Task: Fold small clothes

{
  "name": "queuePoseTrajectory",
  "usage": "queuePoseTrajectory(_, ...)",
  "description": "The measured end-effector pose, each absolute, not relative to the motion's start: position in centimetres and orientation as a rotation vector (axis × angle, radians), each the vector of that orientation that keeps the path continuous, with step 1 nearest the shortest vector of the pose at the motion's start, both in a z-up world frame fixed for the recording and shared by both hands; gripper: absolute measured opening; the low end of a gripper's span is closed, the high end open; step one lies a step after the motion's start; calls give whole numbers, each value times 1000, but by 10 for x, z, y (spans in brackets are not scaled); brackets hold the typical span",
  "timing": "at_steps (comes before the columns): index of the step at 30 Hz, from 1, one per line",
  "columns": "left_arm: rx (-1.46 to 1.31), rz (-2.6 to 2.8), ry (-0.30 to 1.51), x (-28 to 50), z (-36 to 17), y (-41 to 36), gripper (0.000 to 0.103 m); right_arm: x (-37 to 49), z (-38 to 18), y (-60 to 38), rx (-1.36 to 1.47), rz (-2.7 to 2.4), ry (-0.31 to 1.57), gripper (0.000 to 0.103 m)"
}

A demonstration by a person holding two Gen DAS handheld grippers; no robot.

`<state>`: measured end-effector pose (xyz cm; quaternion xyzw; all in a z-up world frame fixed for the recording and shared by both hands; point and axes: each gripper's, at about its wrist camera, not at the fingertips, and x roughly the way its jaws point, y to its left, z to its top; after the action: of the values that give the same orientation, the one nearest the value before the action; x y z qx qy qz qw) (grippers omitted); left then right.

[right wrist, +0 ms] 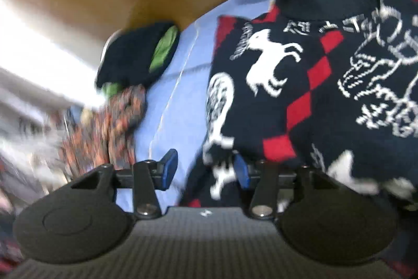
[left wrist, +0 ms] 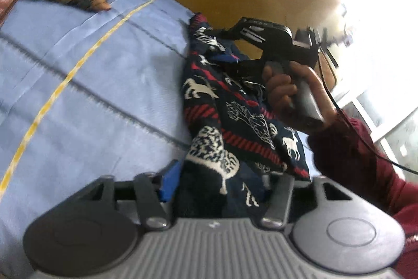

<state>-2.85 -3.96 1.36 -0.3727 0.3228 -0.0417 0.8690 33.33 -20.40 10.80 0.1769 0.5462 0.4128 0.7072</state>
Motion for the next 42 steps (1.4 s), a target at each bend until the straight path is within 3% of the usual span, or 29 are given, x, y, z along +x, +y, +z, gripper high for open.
queuePoseTrajectory(1,-781,-72,691,-28,12,-40,13,336,104,-199,417,888,1204,33)
queuePoseTrajectory(2,-780,-68,703,-27,11,-42,11,337,105,-197,402,872,1190,11)
queuePoseTrajectory(8,-480,-110,593,-35,53,-78,11,334,145,-238,341,977,984,10)
queuePoseTrajectory(12,-295,-263,596,-26,63,-113,14,347,133,-259,234,835,957,11)
queuePoseTrajectory(14,-270,-334,663,-16,56,-124,34,348,120,-264,191,802,957,9)
queuePoseTrajectory(16,-241,-330,687,-13,53,-130,41,343,124,-268,184,819,942,14)
queuePoseTrajectory(18,-251,-305,671,-12,55,-124,44,335,135,-269,172,843,932,34)
queuePoseTrajectory(19,-264,-291,651,-13,57,-120,46,332,140,-272,166,865,918,39)
queuePoseTrajectory(24,-355,-228,567,-9,70,-96,46,316,175,-289,66,893,722,39)
queuePoseTrajectory(30,-382,-124,550,33,78,-61,46,342,188,-357,139,761,653,42)
queuePoseTrajectory(35,-466,-70,518,97,90,-19,46,356,172,-409,240,647,710,44)
queuePoseTrajectory(40,-544,-35,509,171,87,15,46,344,138,-451,609,735,859,44)
queuePoseTrajectory(42,-585,-34,519,204,83,26,46,346,121,-453,732,762,919,50)
